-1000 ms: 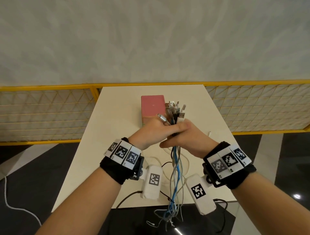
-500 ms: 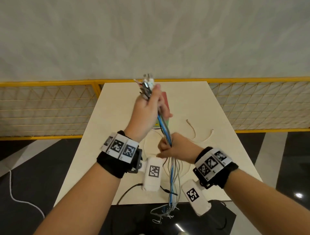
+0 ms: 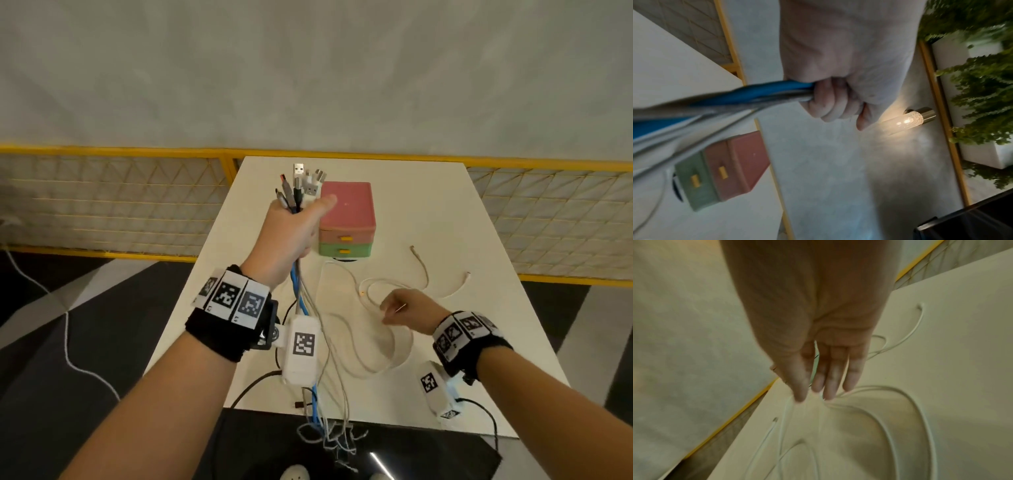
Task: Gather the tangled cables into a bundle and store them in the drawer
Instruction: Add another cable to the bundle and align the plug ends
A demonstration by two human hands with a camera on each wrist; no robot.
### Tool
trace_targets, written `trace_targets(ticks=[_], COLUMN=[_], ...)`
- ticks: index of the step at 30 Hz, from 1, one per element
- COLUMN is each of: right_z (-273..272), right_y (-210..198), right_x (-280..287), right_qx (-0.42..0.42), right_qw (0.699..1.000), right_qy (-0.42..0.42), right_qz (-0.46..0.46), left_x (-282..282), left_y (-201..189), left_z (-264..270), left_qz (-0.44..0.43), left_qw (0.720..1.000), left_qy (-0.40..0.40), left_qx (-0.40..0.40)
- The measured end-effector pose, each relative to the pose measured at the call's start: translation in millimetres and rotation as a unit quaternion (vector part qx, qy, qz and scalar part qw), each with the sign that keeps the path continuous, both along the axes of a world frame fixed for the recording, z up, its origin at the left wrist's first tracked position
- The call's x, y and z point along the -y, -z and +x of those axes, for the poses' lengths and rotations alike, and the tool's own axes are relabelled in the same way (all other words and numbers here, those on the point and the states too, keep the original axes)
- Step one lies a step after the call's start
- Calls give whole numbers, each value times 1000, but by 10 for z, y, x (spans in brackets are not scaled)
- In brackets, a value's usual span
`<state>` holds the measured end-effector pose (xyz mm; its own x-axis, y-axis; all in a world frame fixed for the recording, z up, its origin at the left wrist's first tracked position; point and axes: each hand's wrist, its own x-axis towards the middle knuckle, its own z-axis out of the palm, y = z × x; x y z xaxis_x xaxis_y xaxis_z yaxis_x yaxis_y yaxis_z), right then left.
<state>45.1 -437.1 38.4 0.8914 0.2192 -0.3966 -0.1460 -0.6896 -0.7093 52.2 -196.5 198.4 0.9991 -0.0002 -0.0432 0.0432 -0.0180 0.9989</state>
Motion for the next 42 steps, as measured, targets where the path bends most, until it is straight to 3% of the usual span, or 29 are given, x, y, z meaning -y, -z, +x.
trace_targets(ticks=[3, 8, 12, 15, 19, 24, 27, 31, 36, 40, 42], right_z=[231, 552, 717, 758, 736, 670, 655, 544, 337, 179, 54], right_y=[101, 280, 451, 486, 508, 508, 318, -233, -874, -1095, -1147], right_x=[-5, -431, -679, -729, -750, -691, -630, -605, -554, -535, -575], right_qx=[50, 118, 54, 29, 61, 89, 219, 370, 424, 450, 415], right_qw=[996, 989, 985, 959, 941, 966, 971, 924, 892, 867, 867], right_qy=[71, 47, -43, -104, -79, -19, 23, -5, -5, 74, 118], right_qz=[-33, -82, -155, -262, -322, -241, -92, 102, 156, 201, 249], left_x=[72, 134, 132, 119, 107, 95, 91, 128, 185, 230, 258], left_y=[136, 336, 444, 481, 502, 509, 468, 444, 380, 215, 166], left_z=[37, 169, 242, 264, 263, 230, 197, 163, 156, 21, -60], left_qz=[22, 31, 59, 62, 55, 61, 100, 174, 250, 192, 149], left_qw=[999, 996, 993, 993, 995, 996, 994, 984, 965, 975, 981], left_qy=[-16, -58, -56, -57, -58, -54, -46, -21, 55, 90, 89], left_qx=[-23, -68, -84, -77, -61, -48, -14, 41, 59, 70, 81])
